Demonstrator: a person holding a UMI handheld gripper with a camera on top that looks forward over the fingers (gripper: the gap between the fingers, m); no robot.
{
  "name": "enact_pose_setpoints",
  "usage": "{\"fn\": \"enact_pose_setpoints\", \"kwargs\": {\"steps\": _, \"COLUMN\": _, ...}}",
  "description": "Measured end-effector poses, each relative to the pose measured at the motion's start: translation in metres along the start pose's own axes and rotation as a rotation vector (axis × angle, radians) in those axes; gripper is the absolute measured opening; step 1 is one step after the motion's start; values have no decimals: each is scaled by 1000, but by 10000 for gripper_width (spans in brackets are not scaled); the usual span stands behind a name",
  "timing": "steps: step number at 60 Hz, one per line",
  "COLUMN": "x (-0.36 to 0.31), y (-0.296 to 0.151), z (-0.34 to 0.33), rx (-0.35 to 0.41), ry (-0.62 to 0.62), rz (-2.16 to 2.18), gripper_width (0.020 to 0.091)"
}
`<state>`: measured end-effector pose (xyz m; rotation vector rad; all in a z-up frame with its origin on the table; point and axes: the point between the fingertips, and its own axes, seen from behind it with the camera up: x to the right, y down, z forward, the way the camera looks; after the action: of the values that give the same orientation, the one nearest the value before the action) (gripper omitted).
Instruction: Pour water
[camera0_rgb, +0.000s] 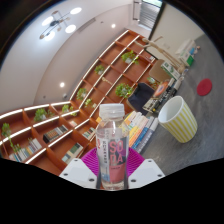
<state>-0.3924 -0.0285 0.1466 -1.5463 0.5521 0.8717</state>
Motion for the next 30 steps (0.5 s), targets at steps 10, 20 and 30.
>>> {"fn": "enact_pose_setpoints", "kwargs": {"steps": 10, "x": 10, "y": -47, "z": 20, "rx": 107, "ry": -58, "rz": 469, "gripper_width": 342}}
{"fn": "enact_pose_setpoints", "kwargs": {"steps": 20, "x": 11, "y": -68, "z": 24, "rx": 151, "ry": -61, "rz": 761, "gripper_width": 341}}
{"fn": "enact_pose_setpoints", "kwargs": {"steps": 30, "x": 18, "y": -89, "z": 22, "rx": 225, "ry": -103, "rz": 1074, "gripper_width": 341}}
